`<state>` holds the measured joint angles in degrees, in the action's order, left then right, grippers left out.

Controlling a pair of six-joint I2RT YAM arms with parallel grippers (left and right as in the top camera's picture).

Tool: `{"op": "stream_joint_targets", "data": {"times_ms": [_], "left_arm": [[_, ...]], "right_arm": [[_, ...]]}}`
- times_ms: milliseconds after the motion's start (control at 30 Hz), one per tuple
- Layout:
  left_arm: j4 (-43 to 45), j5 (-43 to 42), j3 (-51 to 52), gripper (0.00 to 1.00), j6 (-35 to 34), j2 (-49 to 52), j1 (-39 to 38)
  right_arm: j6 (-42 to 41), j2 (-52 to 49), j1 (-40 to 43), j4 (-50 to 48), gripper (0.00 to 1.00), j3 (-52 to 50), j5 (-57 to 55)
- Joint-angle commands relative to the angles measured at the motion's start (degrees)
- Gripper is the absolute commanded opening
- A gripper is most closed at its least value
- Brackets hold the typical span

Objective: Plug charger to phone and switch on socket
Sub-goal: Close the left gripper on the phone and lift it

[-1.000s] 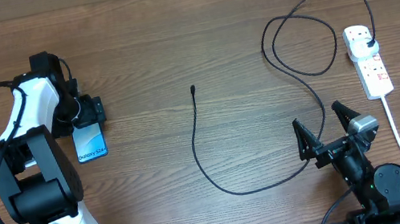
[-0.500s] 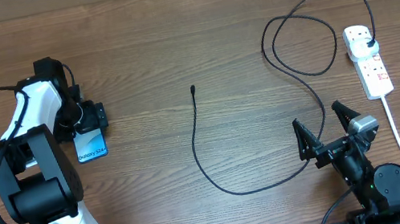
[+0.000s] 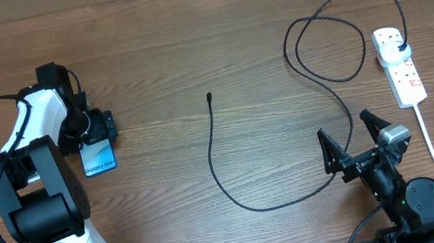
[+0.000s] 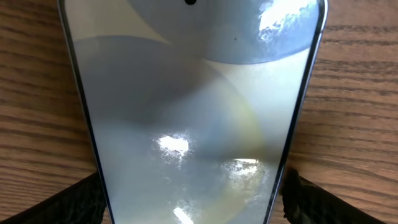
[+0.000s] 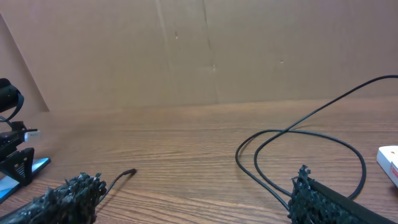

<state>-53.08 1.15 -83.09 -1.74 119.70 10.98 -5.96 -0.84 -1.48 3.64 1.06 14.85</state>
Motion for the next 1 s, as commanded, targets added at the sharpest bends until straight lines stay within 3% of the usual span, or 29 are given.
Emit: {"op": "stream_joint_targets", "data": {"times_ms": [0,200,600,800,967], "left_arm": [[0.83,0.72,1.73,0.9,-1.7,0.94,0.24],[0.94,0.72,1.73,0.81,-1.73,0.94,0.24],[0.31,-1.81,0.02,0.79,-3.23,0.94,0.24],[-4.37,-8.44,-6.29,0.74,-3.63,0.94,0.24],[-7.96,-14.58,-11.39,0.77,-3.61,0.94,0.22]], "right_arm": [[0.04,0.68,0.22,-0.35,1.0,-0.59,0.26],[0.07,0.68,0.22,-0.35,1.0,-0.59,0.28],[0.04,0.68,0.22,-0.35,1.0,-0.59,0.26],[0.04,0.68,0.22,-0.35,1.0,-0.59,0.28],[0.04,0.68,0.22,-0.37,1.0,-0.59,0.26]]}}
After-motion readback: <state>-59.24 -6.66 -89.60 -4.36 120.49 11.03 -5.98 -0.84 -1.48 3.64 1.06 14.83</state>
